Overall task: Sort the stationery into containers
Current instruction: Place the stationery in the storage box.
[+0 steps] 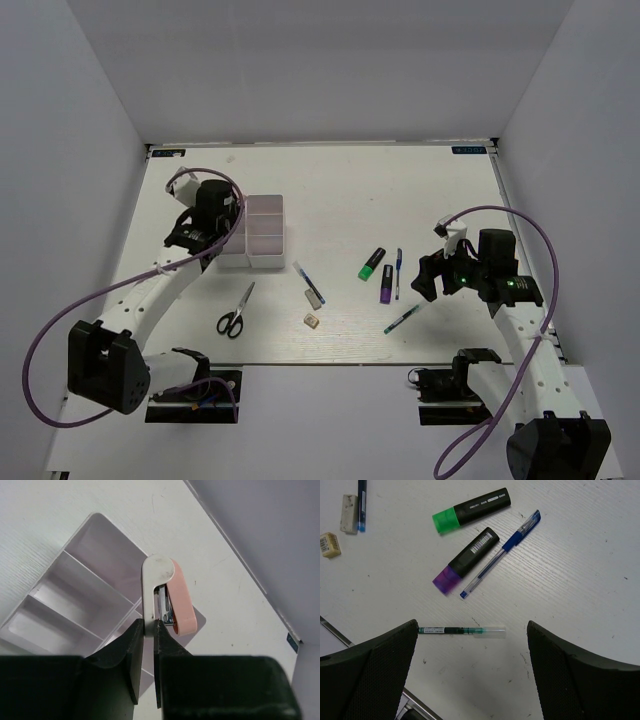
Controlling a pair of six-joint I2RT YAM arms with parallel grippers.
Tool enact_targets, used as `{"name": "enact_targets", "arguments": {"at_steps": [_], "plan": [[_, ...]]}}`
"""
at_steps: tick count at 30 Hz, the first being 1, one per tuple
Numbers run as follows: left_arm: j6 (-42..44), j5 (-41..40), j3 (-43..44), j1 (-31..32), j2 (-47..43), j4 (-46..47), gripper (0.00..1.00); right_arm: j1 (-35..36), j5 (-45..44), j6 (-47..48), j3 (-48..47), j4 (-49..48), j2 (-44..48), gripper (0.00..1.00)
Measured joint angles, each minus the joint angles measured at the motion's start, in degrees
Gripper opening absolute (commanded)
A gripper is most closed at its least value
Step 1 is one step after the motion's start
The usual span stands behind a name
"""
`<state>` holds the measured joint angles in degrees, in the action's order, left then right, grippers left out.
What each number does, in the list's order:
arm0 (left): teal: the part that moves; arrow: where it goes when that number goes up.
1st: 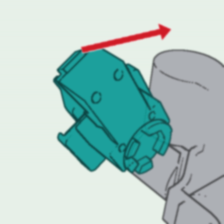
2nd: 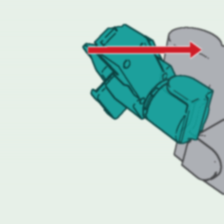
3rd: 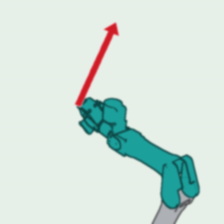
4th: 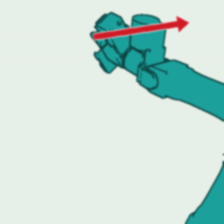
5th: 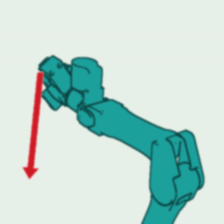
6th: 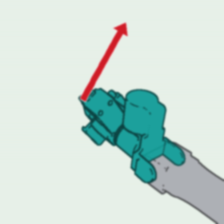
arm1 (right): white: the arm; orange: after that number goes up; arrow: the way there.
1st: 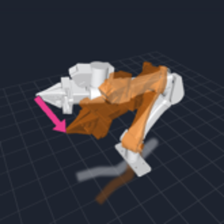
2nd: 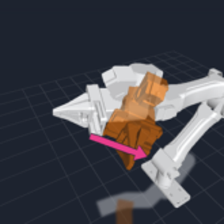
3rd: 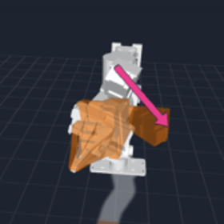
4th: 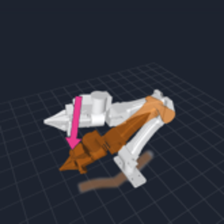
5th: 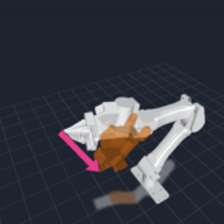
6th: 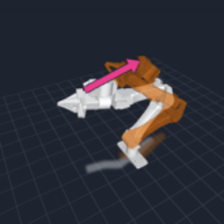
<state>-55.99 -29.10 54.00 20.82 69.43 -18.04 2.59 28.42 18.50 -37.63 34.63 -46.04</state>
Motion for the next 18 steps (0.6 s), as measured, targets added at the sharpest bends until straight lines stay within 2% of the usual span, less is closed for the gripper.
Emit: {"name": "enact_targets", "arguments": {"at_steps": [8, 18], "plan": [[-8.9, 6.4, 0.3, -5.0, 3.8, 0.3, 0.0, 0.0, -0.5, 0.1, 0.0, 0.0, 0.3, 0.9], [-13.8, 8.4, 2.5, -6.1, 8.2, 0.3, 0.0, 0.0, -1.3, 0.2, 0.0, 0.0, 0.4, 0.9]]}}
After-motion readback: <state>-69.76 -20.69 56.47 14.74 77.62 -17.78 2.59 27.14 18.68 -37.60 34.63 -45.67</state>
